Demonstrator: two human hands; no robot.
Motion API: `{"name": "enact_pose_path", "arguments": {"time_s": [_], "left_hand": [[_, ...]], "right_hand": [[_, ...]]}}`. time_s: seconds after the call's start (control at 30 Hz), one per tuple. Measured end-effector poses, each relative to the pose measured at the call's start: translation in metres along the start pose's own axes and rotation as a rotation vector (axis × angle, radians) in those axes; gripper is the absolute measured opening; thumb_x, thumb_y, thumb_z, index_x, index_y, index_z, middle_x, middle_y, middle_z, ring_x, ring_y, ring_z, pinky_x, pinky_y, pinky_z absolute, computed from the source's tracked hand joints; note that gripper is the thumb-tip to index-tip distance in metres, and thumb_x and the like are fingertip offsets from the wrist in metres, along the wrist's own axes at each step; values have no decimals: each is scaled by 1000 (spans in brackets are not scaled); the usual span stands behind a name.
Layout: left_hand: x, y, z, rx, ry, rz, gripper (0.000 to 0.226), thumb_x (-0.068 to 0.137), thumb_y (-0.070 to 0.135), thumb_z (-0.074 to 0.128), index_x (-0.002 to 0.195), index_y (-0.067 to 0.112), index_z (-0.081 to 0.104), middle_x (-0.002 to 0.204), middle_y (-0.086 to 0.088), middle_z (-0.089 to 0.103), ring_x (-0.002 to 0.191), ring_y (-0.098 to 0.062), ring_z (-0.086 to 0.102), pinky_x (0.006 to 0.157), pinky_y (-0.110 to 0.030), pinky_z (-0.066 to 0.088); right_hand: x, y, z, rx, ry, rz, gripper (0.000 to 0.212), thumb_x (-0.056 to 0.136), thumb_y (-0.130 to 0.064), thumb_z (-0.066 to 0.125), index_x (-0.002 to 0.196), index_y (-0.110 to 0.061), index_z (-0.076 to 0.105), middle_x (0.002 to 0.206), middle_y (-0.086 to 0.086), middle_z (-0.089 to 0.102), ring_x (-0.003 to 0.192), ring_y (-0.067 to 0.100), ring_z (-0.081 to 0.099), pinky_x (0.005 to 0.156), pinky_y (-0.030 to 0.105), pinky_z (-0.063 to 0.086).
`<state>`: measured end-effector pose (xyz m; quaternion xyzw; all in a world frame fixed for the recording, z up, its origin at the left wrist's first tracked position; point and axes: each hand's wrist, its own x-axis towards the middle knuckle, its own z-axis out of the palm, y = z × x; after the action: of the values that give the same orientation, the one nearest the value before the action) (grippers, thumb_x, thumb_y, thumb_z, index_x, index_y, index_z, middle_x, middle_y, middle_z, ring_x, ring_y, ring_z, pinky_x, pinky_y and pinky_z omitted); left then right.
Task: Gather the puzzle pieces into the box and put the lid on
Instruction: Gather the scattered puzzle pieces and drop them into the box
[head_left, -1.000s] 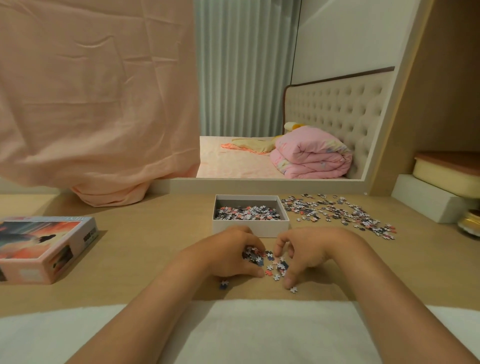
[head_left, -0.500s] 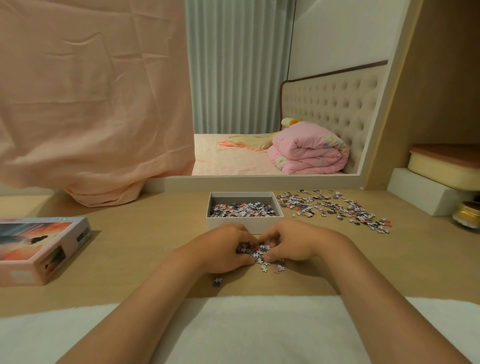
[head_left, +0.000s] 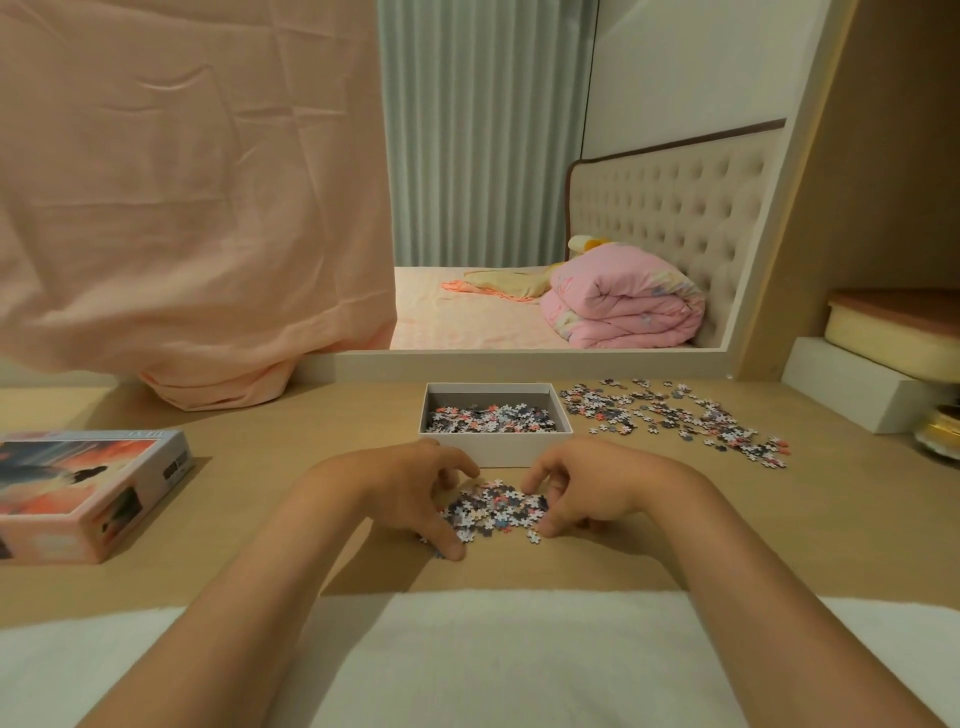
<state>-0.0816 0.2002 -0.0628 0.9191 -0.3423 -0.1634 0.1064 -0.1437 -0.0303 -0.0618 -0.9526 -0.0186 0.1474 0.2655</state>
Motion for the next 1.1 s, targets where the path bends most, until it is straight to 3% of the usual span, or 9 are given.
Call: {"name": "enact_pose_path", "arguments": {"time_s": [0.13,0.23,0.27,0.37,0.5,0.63,0.83,0.97,1.1], "left_hand": [[10,-4,10,-81,137,104,74,66,49,86,132,35,55,109,18,56,89,1,54,79,-16,44],[14,-4,15,-67,201,127,72,71,55,79,134,30,54,113,13,56,89,-1,53,81,-17,44],[14,-4,16,-44,206,119,77,72,61,75,138,29,51,118,12,53,94,-3,51,85,-20,43],[17,-2,20,68,177,80,91,73,71,66,148,29,37,130,8,40,115,-11,44,99,-29,41],[21,7,27,71,200,111,68,84,57,64,143,27,48,124,4,44,115,-15,46,99,-33,42],[21,13,25,38,285,157,39,87,42,69,124,27,65,112,1,56,99,-17,56,89,-33,48],[22,9,25,-44,410,201,26,87,30,71,113,25,72,109,7,69,84,-3,51,69,-9,34],[22,2,23,-179,450,200,19,83,30,76,102,26,76,100,11,71,81,-1,57,71,-14,43],[23,-1,15,-348,565,202,11,82,28,77,92,25,75,84,15,66,74,1,58,67,-18,46]], "right_hand": [[2,-6,4,20,48,-61,49,76,-27,86,121,-28,65,91,-4,65,74,12,62,59,23,50],[1,-7,4,-59,101,-52,59,75,-38,85,129,-28,61,104,-6,61,91,11,61,79,26,51],[0,-7,5,-95,97,-46,57,74,-44,83,124,-28,62,103,-6,60,93,12,60,84,30,50],[5,-8,12,-169,77,-54,41,74,-53,80,89,-19,61,78,-5,50,74,15,48,67,33,40],[12,-12,19,-157,157,-71,31,82,-45,76,104,-26,69,77,-13,55,80,14,55,63,26,40],[15,-15,23,-133,226,-66,42,83,-39,77,121,-22,71,104,-5,69,91,11,59,72,23,42],[18,-19,27,-63,324,-67,23,81,-29,81,102,-23,77,85,-12,67,70,1,55,62,16,39],[22,-17,27,124,334,-54,7,80,-17,82,86,-19,80,70,-2,72,55,12,64,63,31,59],[26,-25,23,277,443,-91,7,79,-9,81,78,-16,78,68,12,71,51,21,60,57,39,58]]}}
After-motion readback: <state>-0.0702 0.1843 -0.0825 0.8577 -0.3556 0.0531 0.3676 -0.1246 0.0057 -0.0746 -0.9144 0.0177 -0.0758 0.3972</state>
